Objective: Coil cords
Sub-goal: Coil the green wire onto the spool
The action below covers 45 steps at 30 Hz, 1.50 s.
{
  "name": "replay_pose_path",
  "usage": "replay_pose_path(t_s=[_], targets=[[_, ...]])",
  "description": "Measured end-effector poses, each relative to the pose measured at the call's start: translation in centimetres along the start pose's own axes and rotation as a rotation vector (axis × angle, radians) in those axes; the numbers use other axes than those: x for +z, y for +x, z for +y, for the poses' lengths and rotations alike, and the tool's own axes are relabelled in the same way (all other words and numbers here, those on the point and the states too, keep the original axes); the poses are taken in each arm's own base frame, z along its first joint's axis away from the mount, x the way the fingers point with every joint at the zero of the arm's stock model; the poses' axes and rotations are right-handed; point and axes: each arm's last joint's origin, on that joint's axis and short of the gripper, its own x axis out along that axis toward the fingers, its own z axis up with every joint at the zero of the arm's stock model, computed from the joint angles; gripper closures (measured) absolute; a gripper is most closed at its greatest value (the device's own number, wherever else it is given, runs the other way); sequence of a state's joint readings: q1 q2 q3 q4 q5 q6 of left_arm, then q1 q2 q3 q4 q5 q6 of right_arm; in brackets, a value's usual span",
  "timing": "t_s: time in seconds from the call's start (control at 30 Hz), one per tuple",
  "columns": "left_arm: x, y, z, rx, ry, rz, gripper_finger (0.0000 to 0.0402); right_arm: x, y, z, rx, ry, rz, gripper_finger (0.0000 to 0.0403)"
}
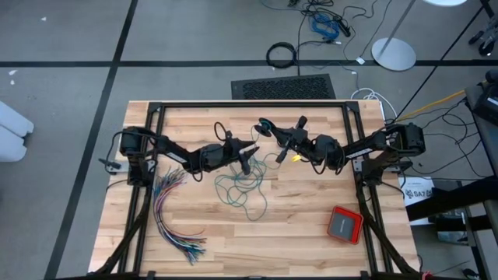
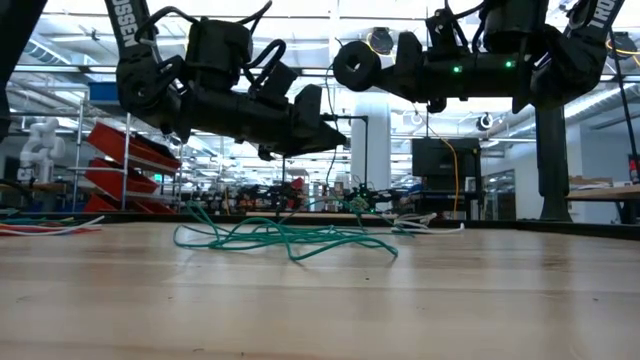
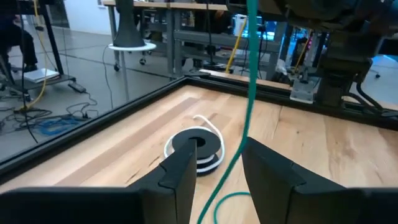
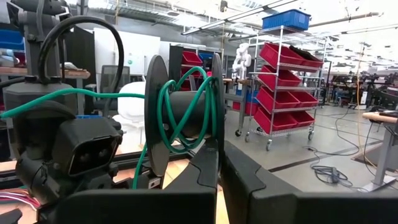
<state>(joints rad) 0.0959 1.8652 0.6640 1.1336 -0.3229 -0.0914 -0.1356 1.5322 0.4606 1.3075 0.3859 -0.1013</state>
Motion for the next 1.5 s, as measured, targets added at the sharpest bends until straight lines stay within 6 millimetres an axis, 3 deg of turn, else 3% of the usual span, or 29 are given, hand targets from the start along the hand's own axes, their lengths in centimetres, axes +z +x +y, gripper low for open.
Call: replay_pose_path(t_s=[0.2, 0.47, 0.7, 0.97, 1.5], targets=[[-0.2, 0.0, 0.0, 0.001, 0.006, 0.018, 0.029, 0.0, 0.0, 0.0, 0.0, 0.0, 0.0, 0.0403], [0.1, 0.5, 0.5, 0.041, 0.036, 0.017, 0.0392, 0.1, 0.0, 0.0, -0.001, 0.005, -0.006, 0.0403], [1.0, 2.9, 1.0, 0.087, 0.08, 0.149, 0.0399, 0.4, 0.4, 0.1, -0.002, 0.009, -0.014, 0.0403], [2.8, 4.4, 0.4, 0.056, 0.074, 0.161, 0.04, 0.4, 0.4, 0.1, -0.001, 0.028, -0.015, 0.0403], [4.6, 6.0, -0.6, 0.022, 0.118, 0.259, 0.0401, 0.3, 0.4, 0.1, -0.004, 0.032, -0.004, 0.0403]])
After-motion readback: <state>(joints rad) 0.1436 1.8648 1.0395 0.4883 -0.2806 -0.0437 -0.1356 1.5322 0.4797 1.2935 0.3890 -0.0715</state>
